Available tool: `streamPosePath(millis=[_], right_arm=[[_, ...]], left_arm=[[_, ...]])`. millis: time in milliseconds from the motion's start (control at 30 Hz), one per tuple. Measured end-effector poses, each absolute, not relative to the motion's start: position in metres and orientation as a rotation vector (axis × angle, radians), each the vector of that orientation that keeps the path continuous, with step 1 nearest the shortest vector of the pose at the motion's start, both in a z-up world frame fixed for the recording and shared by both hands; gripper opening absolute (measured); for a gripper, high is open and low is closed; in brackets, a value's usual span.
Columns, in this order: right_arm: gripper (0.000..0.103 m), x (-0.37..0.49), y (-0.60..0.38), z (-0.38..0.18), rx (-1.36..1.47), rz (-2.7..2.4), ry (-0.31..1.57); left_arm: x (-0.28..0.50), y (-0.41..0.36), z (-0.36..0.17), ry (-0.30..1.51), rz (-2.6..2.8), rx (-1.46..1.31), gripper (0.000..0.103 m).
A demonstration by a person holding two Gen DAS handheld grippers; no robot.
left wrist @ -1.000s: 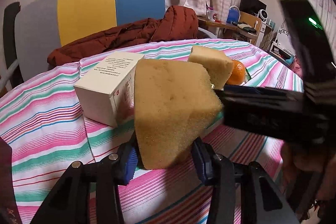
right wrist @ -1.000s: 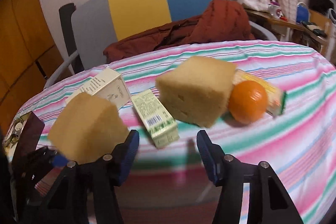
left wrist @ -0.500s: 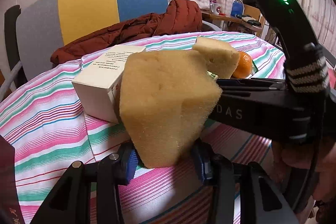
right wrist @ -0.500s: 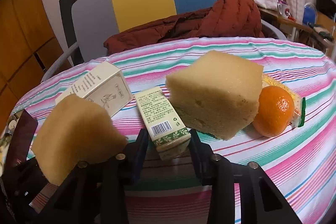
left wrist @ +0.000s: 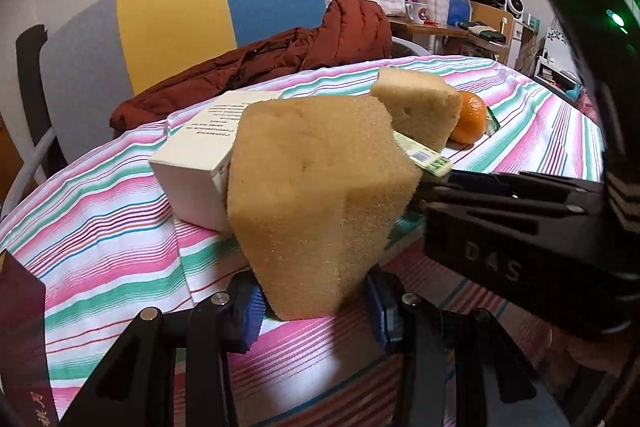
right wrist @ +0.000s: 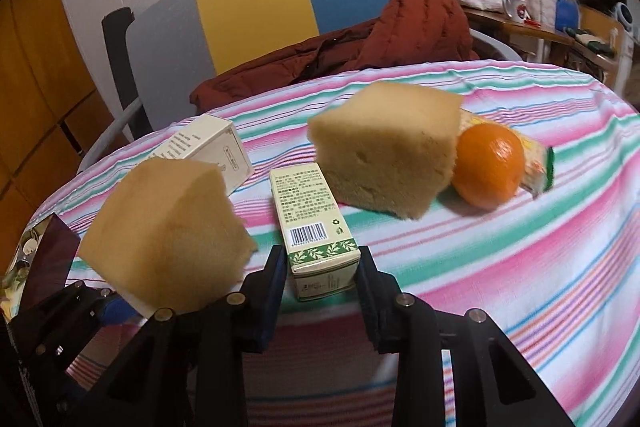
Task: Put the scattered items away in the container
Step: 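Carry the yellow sponge with the left tool while the right tool carries the green box to the tray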
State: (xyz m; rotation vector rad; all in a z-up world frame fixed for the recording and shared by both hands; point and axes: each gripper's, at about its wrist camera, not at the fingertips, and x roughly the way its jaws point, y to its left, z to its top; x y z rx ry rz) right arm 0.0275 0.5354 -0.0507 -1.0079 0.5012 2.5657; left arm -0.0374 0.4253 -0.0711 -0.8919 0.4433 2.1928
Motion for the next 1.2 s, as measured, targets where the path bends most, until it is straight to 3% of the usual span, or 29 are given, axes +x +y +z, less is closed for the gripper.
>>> streamPosePath(millis=[567, 900, 1200], right_arm=[[0.034, 0.065, 0.507, -0.042, -0.899, 2.535, 0.456], [0.034, 0.080, 0.473, -0.043, -0.947, 2.577, 0.410], [0.034, 0.101, 0.433, -0.049, -0.976, 2.611, 0.487]], left_arm=[[-0.019, 0.390, -0.065, 0.359, 2.228, -0.883, 0.042], [-0.022, 0.351, -0.068, 0.208, 2.260, -0.970, 0.042], [-0.024, 0.319, -0.072, 0.071, 2.262, -1.037, 0.041]])
